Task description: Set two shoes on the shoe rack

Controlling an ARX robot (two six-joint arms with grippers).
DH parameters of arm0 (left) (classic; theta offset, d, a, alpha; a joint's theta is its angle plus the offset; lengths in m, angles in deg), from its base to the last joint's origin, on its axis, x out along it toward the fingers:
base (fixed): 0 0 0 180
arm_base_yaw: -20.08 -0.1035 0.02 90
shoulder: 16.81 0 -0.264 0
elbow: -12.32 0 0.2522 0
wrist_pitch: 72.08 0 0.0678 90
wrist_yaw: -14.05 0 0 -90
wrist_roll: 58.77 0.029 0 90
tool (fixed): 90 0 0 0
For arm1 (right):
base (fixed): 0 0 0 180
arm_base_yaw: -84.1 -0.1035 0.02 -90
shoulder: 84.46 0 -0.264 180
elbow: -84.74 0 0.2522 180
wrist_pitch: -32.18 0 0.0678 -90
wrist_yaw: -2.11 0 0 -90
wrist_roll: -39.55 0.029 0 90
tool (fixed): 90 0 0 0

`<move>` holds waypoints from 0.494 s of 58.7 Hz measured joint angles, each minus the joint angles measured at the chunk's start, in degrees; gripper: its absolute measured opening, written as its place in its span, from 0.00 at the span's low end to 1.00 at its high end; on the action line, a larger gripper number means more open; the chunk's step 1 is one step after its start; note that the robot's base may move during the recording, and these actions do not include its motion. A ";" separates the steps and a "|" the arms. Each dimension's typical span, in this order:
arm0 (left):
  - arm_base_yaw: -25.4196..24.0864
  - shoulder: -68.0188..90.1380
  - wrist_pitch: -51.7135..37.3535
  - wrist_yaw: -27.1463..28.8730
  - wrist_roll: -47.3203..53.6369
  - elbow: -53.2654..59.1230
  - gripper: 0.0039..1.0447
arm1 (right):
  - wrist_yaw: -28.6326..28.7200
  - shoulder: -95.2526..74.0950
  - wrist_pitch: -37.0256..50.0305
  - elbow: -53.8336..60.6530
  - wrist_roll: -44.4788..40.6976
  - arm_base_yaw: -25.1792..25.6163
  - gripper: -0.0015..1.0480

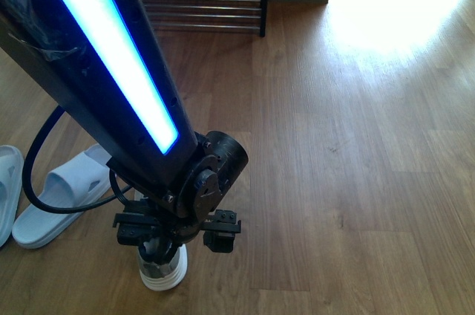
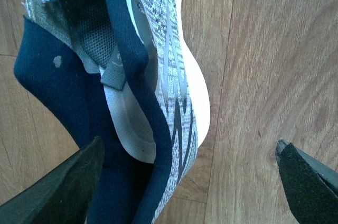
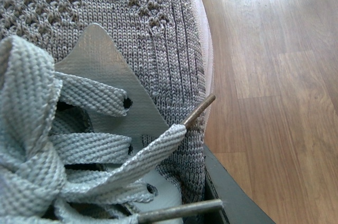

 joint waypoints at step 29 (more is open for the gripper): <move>0.52 4.74 5.68 2.29 -0.55 -6.95 0.91 | 0.00 0.00 0.00 0.00 0.00 0.00 0.05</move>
